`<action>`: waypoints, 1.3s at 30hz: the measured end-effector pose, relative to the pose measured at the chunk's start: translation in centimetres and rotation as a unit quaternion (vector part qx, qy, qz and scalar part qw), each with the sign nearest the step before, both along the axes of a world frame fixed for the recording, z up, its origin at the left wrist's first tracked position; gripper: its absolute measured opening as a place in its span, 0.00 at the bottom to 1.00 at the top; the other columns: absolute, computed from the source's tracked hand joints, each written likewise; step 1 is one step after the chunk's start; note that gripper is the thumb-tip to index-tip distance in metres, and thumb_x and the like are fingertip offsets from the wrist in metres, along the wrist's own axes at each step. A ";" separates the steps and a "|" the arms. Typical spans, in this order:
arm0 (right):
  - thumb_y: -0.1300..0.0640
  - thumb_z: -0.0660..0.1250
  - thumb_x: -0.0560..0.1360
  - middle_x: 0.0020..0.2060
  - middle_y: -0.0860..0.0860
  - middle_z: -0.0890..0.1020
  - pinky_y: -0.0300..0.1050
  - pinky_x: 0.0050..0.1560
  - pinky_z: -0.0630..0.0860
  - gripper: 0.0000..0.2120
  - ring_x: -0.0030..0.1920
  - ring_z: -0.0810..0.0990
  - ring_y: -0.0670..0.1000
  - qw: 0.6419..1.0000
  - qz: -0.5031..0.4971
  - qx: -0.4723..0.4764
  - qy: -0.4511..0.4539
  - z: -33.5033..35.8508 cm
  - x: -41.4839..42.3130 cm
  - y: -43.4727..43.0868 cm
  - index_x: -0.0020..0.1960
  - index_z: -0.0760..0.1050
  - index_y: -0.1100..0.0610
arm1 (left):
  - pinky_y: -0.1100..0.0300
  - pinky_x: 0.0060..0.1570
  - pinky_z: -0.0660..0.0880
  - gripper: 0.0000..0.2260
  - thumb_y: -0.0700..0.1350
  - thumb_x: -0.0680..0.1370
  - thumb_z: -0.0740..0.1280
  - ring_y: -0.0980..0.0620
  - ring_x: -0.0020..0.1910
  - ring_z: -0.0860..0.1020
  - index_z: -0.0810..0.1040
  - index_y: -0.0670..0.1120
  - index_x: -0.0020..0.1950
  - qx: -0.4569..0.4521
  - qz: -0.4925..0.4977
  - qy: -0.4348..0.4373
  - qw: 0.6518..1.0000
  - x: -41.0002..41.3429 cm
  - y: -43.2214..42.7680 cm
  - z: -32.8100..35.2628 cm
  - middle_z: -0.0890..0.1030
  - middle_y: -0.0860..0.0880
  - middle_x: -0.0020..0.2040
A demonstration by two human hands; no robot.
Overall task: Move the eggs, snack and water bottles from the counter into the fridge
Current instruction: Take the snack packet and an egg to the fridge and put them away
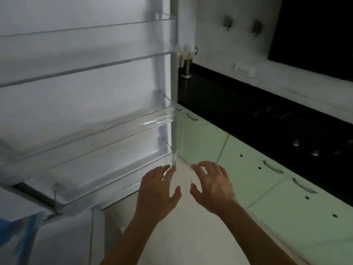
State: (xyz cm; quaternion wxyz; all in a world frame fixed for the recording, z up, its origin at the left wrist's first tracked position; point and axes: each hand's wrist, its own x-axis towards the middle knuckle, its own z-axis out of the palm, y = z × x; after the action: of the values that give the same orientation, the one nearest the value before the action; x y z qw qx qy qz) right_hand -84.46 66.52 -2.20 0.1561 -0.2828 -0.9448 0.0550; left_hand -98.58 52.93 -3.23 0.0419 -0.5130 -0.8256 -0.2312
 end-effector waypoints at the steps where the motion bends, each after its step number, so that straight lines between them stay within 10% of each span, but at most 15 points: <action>1: 0.45 0.66 0.71 0.57 0.51 0.80 0.53 0.59 0.75 0.22 0.57 0.79 0.54 1.000 -0.031 -0.001 0.002 0.0 2.0 0.6 0.62 0.76 0.51 | 0.51 0.62 0.75 0.24 0.57 0.74 0.64 0.47 0.61 0.78 0.78 0.47 0.66 -0.003 -0.027 0.004 1.000 1.2 1.4 0.2 0.81 0.48 0.62; 22: 0.43 0.65 0.71 0.60 0.50 0.78 0.52 0.58 0.76 0.24 0.58 0.78 0.54 0.859 -0.511 -0.038 0.014 -1.4 54.4 -2.8 0.65 0.73 0.50 | 0.51 0.62 0.75 0.26 0.58 0.74 0.59 0.49 0.63 0.76 0.76 0.47 0.67 -0.051 -0.465 0.042 0.883 48.8 15.0 0.0 0.79 0.50 0.64; 39: 0.44 0.65 0.71 0.59 0.50 0.79 0.53 0.60 0.75 0.25 0.60 0.77 0.56 0.768 -0.638 -0.044 0.022 -3.0 70.8 -3.0 0.65 0.75 0.51 | 0.55 0.61 0.74 0.24 0.57 0.73 0.60 0.52 0.61 0.77 0.78 0.49 0.65 -0.063 -0.600 0.067 0.795 67.8 21.7 0.1 0.80 0.51 0.62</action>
State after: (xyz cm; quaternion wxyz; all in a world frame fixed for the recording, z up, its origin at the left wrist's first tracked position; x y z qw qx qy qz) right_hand -13.67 63.52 -5.21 0.1630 -0.8262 -0.5392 -0.0093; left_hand -30.80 74.67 -3.18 -0.0821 -0.9211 -0.3605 -0.1221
